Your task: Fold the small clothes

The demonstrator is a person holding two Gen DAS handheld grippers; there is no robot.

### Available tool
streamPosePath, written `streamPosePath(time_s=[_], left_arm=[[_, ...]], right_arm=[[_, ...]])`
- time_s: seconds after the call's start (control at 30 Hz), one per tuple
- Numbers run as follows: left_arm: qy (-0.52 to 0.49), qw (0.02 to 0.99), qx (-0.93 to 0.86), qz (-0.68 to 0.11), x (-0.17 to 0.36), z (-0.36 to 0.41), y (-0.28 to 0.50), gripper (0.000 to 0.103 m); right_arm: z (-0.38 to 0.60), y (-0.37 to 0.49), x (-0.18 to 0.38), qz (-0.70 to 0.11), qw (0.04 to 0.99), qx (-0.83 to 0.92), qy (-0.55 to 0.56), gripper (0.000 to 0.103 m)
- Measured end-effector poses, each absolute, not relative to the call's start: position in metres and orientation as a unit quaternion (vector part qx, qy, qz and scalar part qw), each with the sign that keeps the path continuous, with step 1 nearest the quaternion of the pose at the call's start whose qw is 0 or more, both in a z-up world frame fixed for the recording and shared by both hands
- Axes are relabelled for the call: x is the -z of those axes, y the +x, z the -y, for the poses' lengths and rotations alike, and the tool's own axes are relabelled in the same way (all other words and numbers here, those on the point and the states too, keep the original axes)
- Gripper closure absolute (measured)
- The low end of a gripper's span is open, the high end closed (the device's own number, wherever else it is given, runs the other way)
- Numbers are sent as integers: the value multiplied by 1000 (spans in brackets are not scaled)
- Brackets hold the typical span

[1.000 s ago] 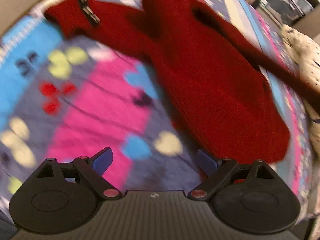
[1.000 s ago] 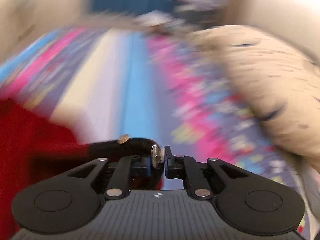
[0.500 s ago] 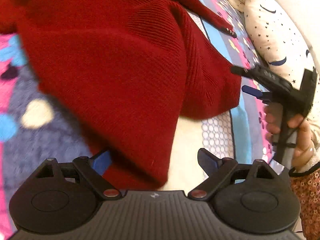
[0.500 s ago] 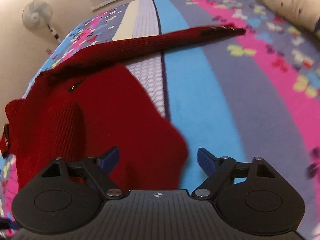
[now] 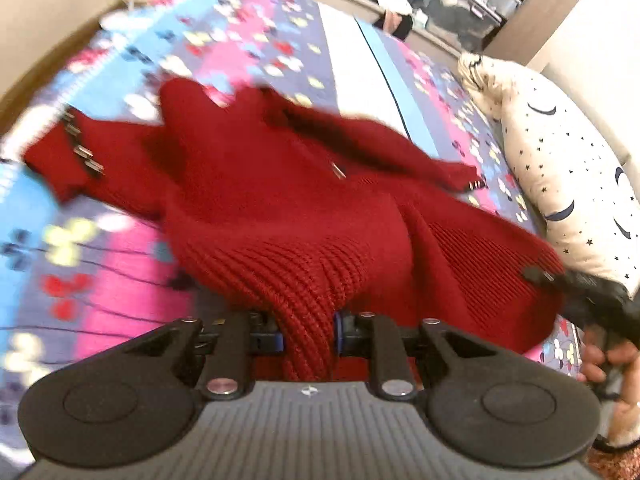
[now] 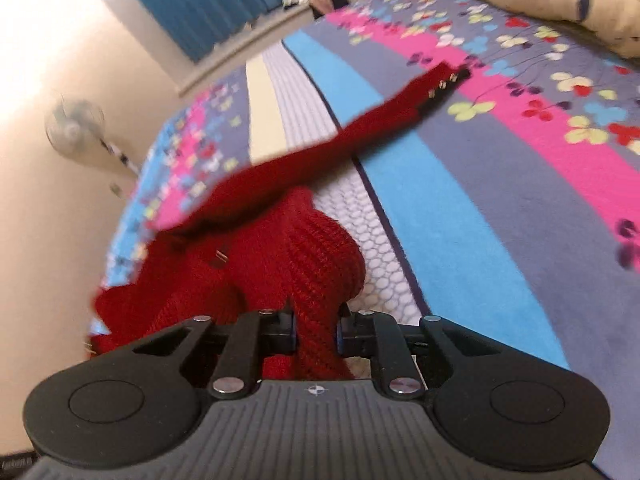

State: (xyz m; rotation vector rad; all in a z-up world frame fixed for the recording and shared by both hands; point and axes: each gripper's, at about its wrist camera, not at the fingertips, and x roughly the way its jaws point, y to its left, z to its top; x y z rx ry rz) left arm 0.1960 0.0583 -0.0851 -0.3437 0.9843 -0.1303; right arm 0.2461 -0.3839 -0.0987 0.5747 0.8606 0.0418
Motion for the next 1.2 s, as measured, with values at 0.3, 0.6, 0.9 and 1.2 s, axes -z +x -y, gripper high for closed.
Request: streamPosePath(time_s=[0.3,0.6,0.9,1.2], left_arm=[[-126,810,24,-572,122,-132,132,52],[-121,774,-42,-620,182,-160,87,14],[-153,744,-22,-650,221,-134,109,2],[-141,743,8,-654,213,-106,79,91]], right_arm=[[404,81,126,-474,845,78,234,50],[414,39,156,-499,830,135,210,31],[377,85,186,-536,835,91,87,17],[390,62,227,-581,801,62,132,91]])
